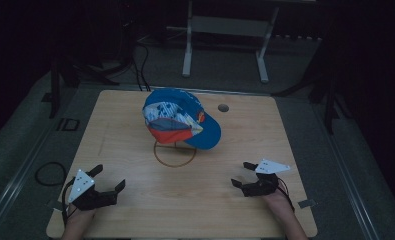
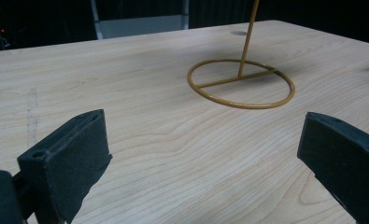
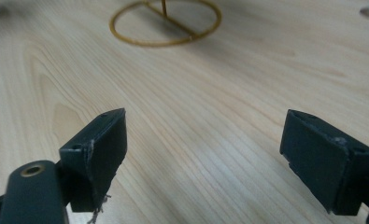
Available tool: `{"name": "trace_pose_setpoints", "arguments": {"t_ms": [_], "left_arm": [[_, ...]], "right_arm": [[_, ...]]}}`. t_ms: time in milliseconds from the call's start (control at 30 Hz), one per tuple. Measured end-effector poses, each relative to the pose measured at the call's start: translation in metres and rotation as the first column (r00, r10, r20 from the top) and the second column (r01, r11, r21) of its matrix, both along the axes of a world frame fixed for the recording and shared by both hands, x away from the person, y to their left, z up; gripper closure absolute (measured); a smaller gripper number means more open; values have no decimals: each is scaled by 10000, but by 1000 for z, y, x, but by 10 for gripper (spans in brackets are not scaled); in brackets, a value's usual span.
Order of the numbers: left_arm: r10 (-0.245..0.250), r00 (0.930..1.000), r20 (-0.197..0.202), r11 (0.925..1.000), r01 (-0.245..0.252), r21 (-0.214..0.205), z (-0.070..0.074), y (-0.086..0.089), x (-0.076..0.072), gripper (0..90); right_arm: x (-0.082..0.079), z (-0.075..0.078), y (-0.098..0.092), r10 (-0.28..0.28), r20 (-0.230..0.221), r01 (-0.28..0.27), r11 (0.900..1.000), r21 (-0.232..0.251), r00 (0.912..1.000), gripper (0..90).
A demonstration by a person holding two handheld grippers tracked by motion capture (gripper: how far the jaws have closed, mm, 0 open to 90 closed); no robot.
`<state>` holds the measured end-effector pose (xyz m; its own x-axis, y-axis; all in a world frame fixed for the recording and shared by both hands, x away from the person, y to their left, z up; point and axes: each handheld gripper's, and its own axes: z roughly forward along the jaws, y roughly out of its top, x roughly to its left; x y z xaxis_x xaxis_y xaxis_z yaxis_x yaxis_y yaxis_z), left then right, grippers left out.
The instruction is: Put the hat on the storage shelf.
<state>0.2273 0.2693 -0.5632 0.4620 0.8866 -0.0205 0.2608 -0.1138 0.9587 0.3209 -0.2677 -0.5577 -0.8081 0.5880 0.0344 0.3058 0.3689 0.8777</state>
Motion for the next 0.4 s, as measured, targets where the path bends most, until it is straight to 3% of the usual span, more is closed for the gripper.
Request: {"name": "trace_pose_setpoints", "arguments": {"t_ms": [67,400], "left_arm": [[8,10000,22,10000,-8,26,0,0,0,25],[-105,9999,-24,9999,105,59,-1,-1,-2,26]], "right_arm": [[-2,0,-1,-98,201,94,9998,200,9997,149],[-3,-3,-1,-158,258,158,9999,-8,9995,149]]}}
